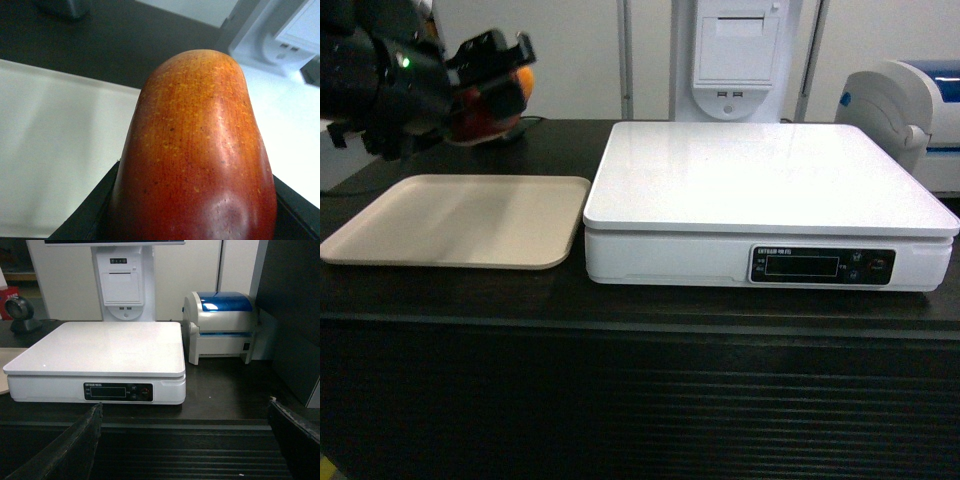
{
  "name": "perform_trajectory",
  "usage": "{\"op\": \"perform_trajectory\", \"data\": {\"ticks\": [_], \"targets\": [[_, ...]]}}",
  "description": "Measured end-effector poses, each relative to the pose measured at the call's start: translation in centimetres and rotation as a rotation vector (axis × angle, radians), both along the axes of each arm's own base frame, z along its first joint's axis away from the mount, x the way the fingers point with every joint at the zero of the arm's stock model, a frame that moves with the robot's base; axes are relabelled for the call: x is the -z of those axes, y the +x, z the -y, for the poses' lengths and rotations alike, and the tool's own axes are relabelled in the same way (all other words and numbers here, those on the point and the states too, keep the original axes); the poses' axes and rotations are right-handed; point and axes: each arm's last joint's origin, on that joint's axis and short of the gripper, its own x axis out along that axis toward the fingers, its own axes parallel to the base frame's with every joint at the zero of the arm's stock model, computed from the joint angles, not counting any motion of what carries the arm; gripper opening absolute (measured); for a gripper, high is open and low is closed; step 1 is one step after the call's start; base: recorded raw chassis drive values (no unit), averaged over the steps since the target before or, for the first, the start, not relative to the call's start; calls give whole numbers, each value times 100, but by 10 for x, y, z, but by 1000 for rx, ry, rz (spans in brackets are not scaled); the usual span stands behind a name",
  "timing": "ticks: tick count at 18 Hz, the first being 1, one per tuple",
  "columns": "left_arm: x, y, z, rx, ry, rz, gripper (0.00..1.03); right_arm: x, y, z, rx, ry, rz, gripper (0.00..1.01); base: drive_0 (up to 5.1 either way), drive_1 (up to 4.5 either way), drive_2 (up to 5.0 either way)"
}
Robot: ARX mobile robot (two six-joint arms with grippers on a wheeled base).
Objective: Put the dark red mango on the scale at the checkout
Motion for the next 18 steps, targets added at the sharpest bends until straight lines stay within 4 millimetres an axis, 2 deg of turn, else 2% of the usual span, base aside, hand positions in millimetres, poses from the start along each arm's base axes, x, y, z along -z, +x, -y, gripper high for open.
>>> {"op": "perform_trajectory", "data": {"ticks": [2, 5, 6, 7, 9, 11, 12, 13, 18], "targets": [[-16, -11, 29, -23, -46, 20, 62, 0, 0, 0, 0, 0, 0, 98, 0, 0, 0], [-17, -16, 68, -40, -68, -1, 62, 0, 0, 0, 0, 0, 0, 98, 0, 0, 0], [-10, -9, 116, 17, -86, -33, 62, 0, 0, 0, 0, 0, 0, 98, 0, 0, 0], [-3, -8, 145, 46, -76, -52, 62, 0, 0, 0, 0, 0, 0, 98, 0, 0, 0], [1, 4, 191, 124, -99, -60, 62, 0, 0, 0, 0, 0, 0, 98, 0, 0, 0], [20, 25, 221, 114, -55, -102, 62, 0, 0, 0, 0, 0, 0, 98, 0, 0, 0], [29, 34, 233, 99, -29, -110, 62, 0, 0, 0, 0, 0, 0, 98, 0, 0, 0], [30, 37, 238, 101, -23, -112, 62, 0, 0, 0, 0, 0, 0, 98, 0, 0, 0], [28, 47, 251, 104, -12, -102, 62, 0, 0, 0, 0, 0, 0, 98, 0, 0, 0]]}}
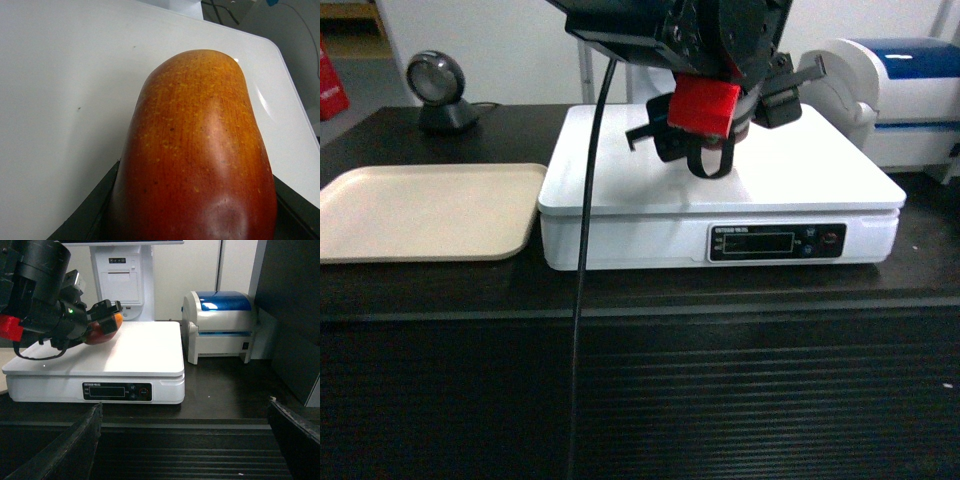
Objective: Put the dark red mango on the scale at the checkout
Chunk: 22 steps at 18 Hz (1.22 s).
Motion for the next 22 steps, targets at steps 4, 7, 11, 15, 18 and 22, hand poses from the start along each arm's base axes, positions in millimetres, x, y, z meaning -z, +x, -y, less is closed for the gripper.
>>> {"op": "perform_trajectory", "data": {"ticks": [4, 7, 11, 15, 18, 22], "targets": [[-1, 5, 4, -6, 7, -2, 62, 0, 0, 0, 0, 0, 0, 98, 0, 0, 0], [0, 5, 4, -7, 14, -9, 62, 0, 0, 0, 0, 0, 0, 98, 0, 0, 0], [12, 7, 6, -3, 32, -34, 88, 0, 0, 0, 0, 0, 0, 98, 0, 0, 0], [10, 5, 4, 17, 18, 17, 98, 0, 0, 0, 0, 0, 0, 98, 0, 0, 0], [-9, -5, -2, 68, 33, 167, 98, 0, 0, 0, 0, 0, 0, 98, 0, 0, 0], [-67, -33, -47, 424, 48, 421, 98, 0, 0, 0, 0, 0, 0, 98, 0, 0, 0]]}}
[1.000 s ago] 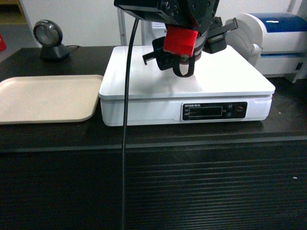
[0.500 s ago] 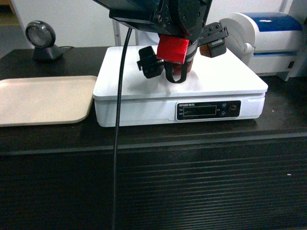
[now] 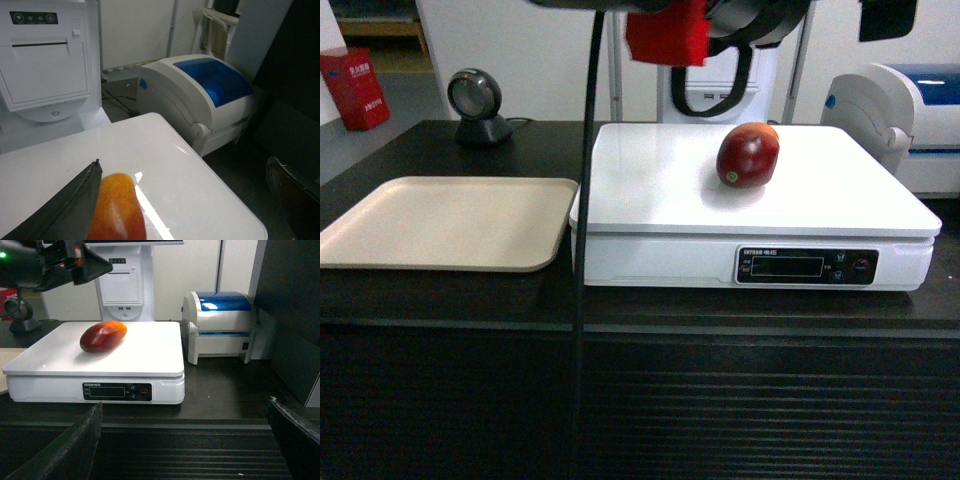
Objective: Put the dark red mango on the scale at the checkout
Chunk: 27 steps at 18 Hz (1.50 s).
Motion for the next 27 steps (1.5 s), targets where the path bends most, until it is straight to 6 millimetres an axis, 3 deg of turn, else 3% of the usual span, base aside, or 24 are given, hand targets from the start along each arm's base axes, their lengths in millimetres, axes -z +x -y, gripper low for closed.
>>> {"op": "perform_trajectory", "data": {"ticks": [4, 6, 12, 13, 16, 18, 20, 23, 27], "targets": [[20, -1, -64, 41, 78, -40, 98, 0, 0, 0, 0, 0, 0, 98, 0, 0, 0], [14, -7, -94, 19, 99, -7, 98, 0, 0, 0, 0, 0, 0, 98, 0, 0, 0], [-14, -34, -153, -55, 127, 93, 98, 0, 0, 0, 0, 0, 0, 98, 0, 0, 0], [-16, -43, -169, -85, 138, 102, 98, 0, 0, 0, 0, 0, 0, 98, 0, 0, 0], [-14, -60, -195, -147, 154, 96, 98, 0, 0, 0, 0, 0, 0, 98, 0, 0, 0], [-17, -100, -243, -425, 167, 91, 98, 0, 0, 0, 0, 0, 0, 98, 0, 0, 0], [-28, -129, -263, -583, 102, 97, 98, 0, 0, 0, 0, 0, 0, 98, 0, 0, 0], [-25, -170, -292, -750, 70, 91, 98, 0, 0, 0, 0, 0, 0, 98, 0, 0, 0], [-17, -197, -317, -854, 42, 89, 98, 0, 0, 0, 0, 0, 0, 98, 0, 0, 0]]}}
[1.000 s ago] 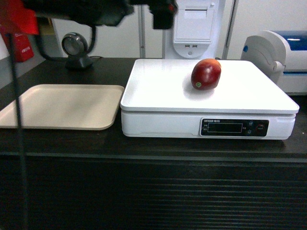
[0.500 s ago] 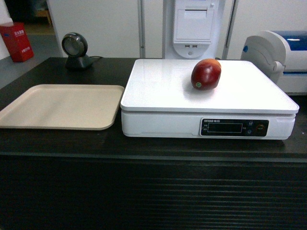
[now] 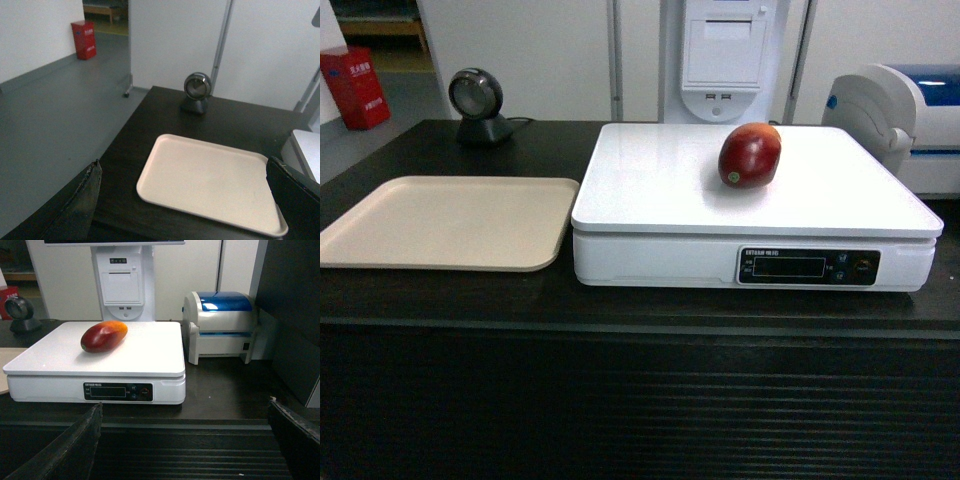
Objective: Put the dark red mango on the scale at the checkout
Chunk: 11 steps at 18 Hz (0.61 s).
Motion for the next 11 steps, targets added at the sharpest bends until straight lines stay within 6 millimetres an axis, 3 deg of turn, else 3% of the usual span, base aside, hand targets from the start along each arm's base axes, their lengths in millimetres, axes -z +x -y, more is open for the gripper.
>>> {"op": "perform_trajectory", "data": {"ticks": [2, 5, 6, 8, 11], "targets": [[4, -12, 0, -4, -5, 16, 98, 0, 0, 0, 0, 0, 0, 98, 0, 0, 0], [3, -14, -2, -20, 4, 49, 97, 0, 0, 0, 0, 0, 0, 98, 0, 0, 0], [7, -18, -3, 80, 39, 73, 87, 0, 0, 0, 0, 0, 0, 98, 0, 0, 0], [31, -35, 14, 223, 78, 53, 62, 0, 0, 0, 0, 0, 0, 98, 0, 0, 0], [49, -50, 21, 218, 87, 54, 29, 0, 0, 0, 0, 0, 0, 98, 0, 0, 0]]}}
